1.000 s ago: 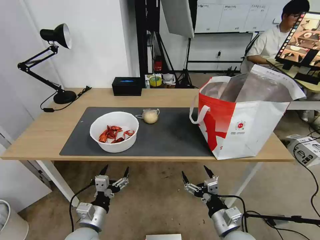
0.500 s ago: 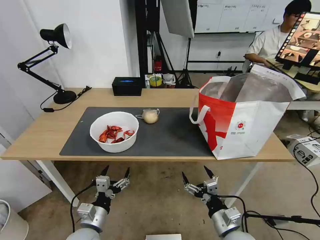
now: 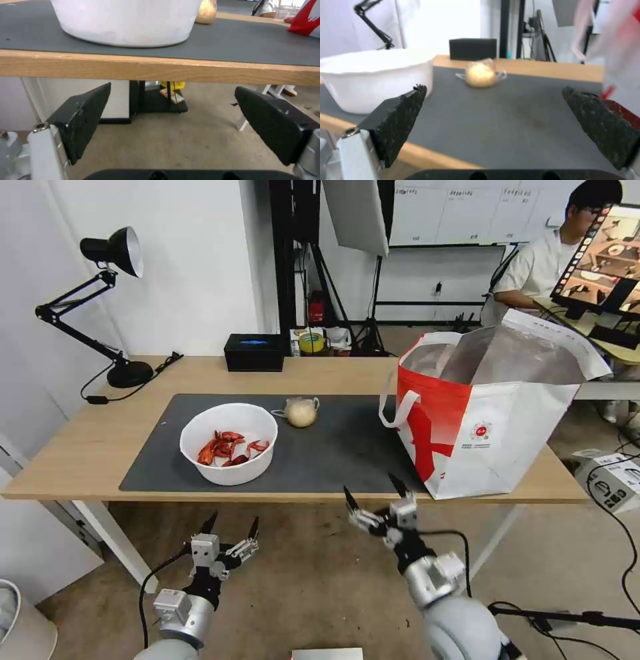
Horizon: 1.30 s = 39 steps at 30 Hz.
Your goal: Pick up the trash from the table and place it into the takeout bag.
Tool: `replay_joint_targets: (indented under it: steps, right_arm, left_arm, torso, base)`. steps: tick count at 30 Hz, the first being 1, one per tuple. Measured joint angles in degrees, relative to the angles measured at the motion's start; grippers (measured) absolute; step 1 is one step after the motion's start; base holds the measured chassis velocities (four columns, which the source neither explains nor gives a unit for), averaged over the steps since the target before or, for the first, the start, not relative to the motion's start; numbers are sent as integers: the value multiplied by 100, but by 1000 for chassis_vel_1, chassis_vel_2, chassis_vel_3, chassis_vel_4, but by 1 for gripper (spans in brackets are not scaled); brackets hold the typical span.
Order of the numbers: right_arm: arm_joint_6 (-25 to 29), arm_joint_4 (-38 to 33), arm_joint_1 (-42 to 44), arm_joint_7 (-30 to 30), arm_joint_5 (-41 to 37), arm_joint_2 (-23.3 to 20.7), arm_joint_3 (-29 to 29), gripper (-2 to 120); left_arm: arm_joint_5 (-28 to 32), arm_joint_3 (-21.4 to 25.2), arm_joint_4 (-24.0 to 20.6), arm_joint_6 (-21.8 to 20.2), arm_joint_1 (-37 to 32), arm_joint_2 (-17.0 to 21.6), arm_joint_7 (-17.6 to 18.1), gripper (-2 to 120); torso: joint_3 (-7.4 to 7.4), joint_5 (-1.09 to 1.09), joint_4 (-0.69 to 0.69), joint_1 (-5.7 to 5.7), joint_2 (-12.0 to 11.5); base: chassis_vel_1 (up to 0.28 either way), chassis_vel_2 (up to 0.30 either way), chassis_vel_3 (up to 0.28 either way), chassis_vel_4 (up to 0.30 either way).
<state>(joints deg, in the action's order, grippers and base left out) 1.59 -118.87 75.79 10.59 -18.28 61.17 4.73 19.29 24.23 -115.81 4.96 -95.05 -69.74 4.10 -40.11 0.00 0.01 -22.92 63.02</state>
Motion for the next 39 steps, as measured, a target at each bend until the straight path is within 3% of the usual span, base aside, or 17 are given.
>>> replay_joint_targets:
  steps: [8, 19, 29, 39]
  right_arm:
    - [-284, 226, -914, 72, -336, -66, -422, 100]
    - [-904, 1209, -2805, 399, -1104, 145, -1272, 100]
    - [-1388, 2903, -4409, 617, -1491, 920, -1812, 100]
    - [-1905, 4173, -5227, 691, -1490, 1584, -1957, 100]
  left_arm:
    - [-4, 30, -16, 0, -47, 4, 2, 100]
    - [17, 94, 38, -16, -25, 7, 14, 100]
    - [41, 36, 159, -16, 73, 38, 32, 100]
    - [152, 69, 203, -22, 94, 128, 48, 100]
  torso:
    - [0, 0, -1, 0, 0]
    - [0, 0, -1, 0, 0]
    - [0, 0, -1, 0, 0]
    - [0, 0, -1, 0, 0]
  base:
    - [0, 0, 0, 0]
    - [0, 0, 0, 0]
    - [0, 0, 0, 0]
    - [0, 0, 0, 0]
